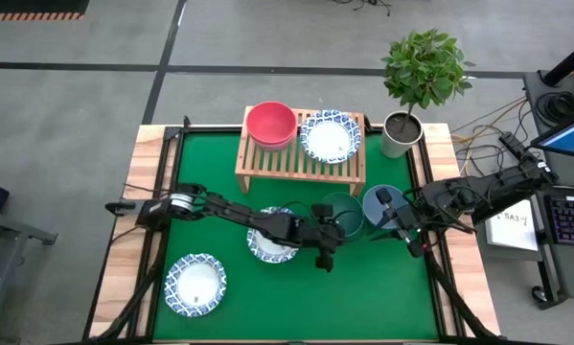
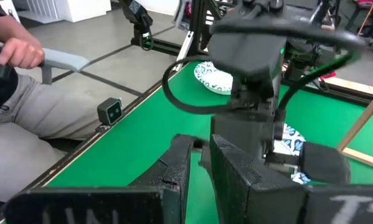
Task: Place and stack bowls onto a shelf
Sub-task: Stack the green bowl on top of the orange bowl on the shelf
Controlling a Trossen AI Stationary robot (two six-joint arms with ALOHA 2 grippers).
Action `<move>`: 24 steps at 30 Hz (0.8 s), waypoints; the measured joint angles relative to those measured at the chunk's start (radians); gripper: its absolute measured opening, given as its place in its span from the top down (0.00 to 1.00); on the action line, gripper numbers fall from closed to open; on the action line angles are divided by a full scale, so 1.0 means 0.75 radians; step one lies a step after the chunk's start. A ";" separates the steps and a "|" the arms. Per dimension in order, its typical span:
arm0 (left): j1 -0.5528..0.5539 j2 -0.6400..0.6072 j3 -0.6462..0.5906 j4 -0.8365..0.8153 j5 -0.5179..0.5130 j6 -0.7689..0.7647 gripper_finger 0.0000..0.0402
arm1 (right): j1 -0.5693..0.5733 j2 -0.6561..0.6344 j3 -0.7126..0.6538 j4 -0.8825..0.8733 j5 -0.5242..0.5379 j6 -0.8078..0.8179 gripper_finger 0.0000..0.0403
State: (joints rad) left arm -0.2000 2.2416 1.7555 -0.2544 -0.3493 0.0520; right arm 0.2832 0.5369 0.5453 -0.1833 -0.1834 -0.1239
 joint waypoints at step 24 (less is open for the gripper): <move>-0.001 0.039 0.041 -0.054 0.103 -0.072 0.99 | 0.000 0.001 0.000 -0.005 0.000 0.024 0.87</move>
State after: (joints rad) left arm -0.2007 2.2711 1.7862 -0.2947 -0.2719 -0.0017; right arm 0.2833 0.5373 0.5453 -0.1871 -0.1833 -0.1057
